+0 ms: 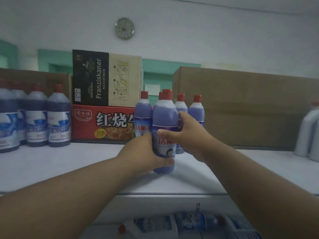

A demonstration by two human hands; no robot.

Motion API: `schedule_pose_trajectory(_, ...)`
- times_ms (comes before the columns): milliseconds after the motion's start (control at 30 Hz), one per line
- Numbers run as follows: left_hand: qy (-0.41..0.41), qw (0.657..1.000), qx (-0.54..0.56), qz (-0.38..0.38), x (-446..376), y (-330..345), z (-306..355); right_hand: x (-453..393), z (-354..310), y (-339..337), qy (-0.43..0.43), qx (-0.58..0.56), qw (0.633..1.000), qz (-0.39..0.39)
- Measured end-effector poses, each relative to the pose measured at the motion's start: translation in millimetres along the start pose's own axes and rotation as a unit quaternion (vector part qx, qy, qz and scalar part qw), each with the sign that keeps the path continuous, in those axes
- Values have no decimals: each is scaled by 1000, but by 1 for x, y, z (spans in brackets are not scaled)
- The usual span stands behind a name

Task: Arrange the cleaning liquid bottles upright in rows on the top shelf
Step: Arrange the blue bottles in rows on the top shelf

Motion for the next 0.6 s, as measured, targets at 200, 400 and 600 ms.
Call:
schedule_pose_trajectory(200,33,999,4,-28,-10,8,5,-2,11,-14,13,-33,999,26)
schedule_pose_trajectory(400,90,994,-21,-57,-28,18,39,-3,8,-52,-12,-25,998,57)
schedule_pose_trajectory(600,93,991,-53,-84,-56,63,78,0,31,-111,5,-34,998,59)
Point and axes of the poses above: each hand's wrist, its own x-axis away from the middle knuckle, its own y-axis out of the palm, z = x × y, the point moved 9 cm from there along -x, towards the middle knuckle, and after that the axes turned 6 degrees about -x, right-handed, at the moved point
